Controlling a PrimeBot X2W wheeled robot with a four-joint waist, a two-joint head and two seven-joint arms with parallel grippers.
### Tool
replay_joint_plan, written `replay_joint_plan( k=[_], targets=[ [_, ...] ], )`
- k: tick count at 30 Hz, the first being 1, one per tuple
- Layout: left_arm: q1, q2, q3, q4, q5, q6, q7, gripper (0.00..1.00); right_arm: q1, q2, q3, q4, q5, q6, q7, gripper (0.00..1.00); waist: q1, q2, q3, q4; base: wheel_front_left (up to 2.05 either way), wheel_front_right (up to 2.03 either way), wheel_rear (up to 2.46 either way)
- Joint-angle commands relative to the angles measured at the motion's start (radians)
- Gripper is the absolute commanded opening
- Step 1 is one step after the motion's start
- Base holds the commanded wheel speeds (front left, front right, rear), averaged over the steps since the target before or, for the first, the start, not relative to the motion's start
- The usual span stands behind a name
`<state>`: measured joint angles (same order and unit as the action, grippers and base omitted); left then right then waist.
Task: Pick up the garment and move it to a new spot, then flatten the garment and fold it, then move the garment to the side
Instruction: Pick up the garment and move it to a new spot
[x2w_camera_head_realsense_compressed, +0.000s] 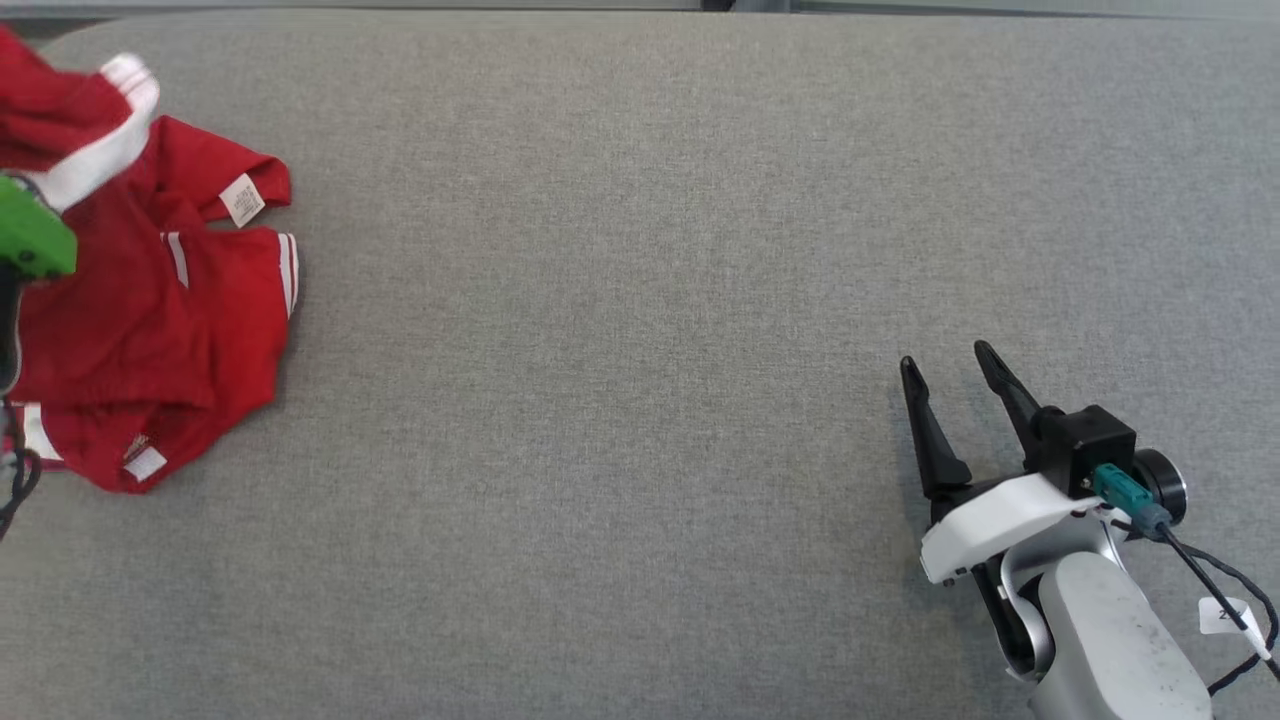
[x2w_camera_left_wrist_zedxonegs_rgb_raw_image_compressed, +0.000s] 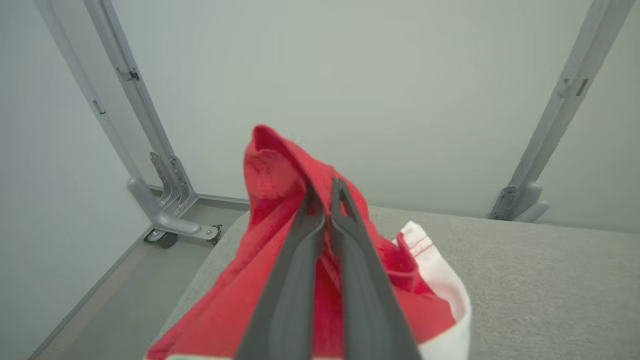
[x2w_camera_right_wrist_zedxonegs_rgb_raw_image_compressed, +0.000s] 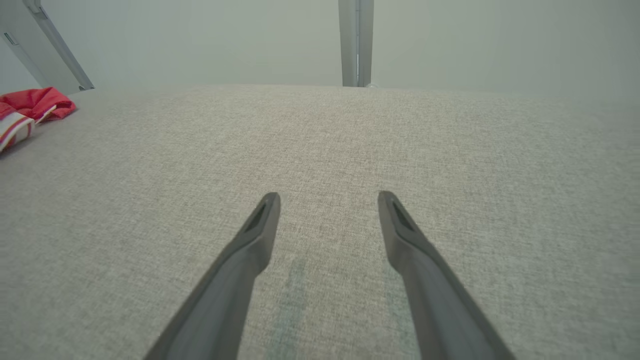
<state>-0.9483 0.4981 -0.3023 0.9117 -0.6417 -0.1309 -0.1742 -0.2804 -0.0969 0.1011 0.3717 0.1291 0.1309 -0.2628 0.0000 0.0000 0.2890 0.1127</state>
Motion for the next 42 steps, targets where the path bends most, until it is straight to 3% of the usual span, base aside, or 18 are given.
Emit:
replay_joint_plan(
  k=[1,8,15,19,24,25,26,27,32,37,42],
  targets=[
    [-0.029,0.008,-0.027,-0.034,0.001,0.001,-0.013,0.00,0.014,0.007,0.000,0.005,0.007,0.000,-0.003,1.00,0.0000,0.0000,-0.047,0.000,0.00,0.00,0.00],
    [-0.097,-0.068,-0.192,-0.246,-0.030,0.001,-0.033,0.00,0.033,0.030,-0.005,0.009,0.022,0.000,-0.003,1.00,0.0000,0.0000,-0.091,-0.064,0.00,0.00,0.00],
    [-0.027,-0.236,-0.346,-0.379,-0.077,0.001,-0.066,0.00,0.054,0.038,-0.034,0.012,0.025,0.000,-0.003,1.00,0.0000,0.0000,-0.092,-0.173,0.00,0.00,0.00],
    [0.028,-0.340,-0.432,-0.396,-0.097,0.001,-0.082,0.00,0.052,0.041,-0.051,0.014,0.025,0.000,-0.003,1.00,0.0000,0.0000,-0.080,-0.233,0.00,0.00,0.00],
    [0.102,-0.391,-0.483,-0.297,-0.076,0.001,-0.092,0.00,0.043,0.043,-0.053,0.009,0.029,0.000,-0.003,1.00,0.0000,0.0000,-0.067,-0.293,0.00,0.00,0.00],
    [0.115,-0.392,-0.482,-0.277,-0.063,0.001,-0.091,0.27,0.042,0.044,-0.052,0.008,0.029,0.000,-0.003,1.00,0.0000,0.0000,-0.066,-0.299,0.00,0.00,0.00],
    [0.130,-0.392,-0.467,-0.263,-0.054,0.001,-0.092,0.71,0.043,0.044,-0.054,0.007,0.030,0.000,-0.003,1.00,0.0000,0.0000,-0.065,-0.302,0.00,0.00,0.00],
    [0.152,-0.388,-0.453,-0.240,-0.045,0.002,-0.092,1.00,0.043,0.044,-0.055,0.006,0.031,0.000,-0.003,1.00,0.0000,0.0000,-0.065,-0.304,0.00,0.00,0.00],
    [0.271,-0.340,-0.321,-0.229,0.033,0.037,-0.091,1.00,0.052,0.045,-0.064,0.010,0.029,0.000,-0.003,1.00,0.0000,0.0000,-0.081,-0.294,0.00,0.00,0.00],
    [0.430,-0.294,-0.125,-0.324,0.128,0.083,-0.090,1.00,0.064,0.045,-0.061,-0.002,0.011,0.000,-0.003,1.00,0.0000,0.0000,-0.114,-0.257,0.00,0.00,0.00],
    [0.623,-0.297,0.082,-0.447,0.234,0.103,-0.090,1.00,0.079,0.045,-0.058,-0.010,0.008,0.000,-0.003,1.00,0.0000,0.0000,-0.155,-0.221,0.00,0.00,0.00]
  ],
)
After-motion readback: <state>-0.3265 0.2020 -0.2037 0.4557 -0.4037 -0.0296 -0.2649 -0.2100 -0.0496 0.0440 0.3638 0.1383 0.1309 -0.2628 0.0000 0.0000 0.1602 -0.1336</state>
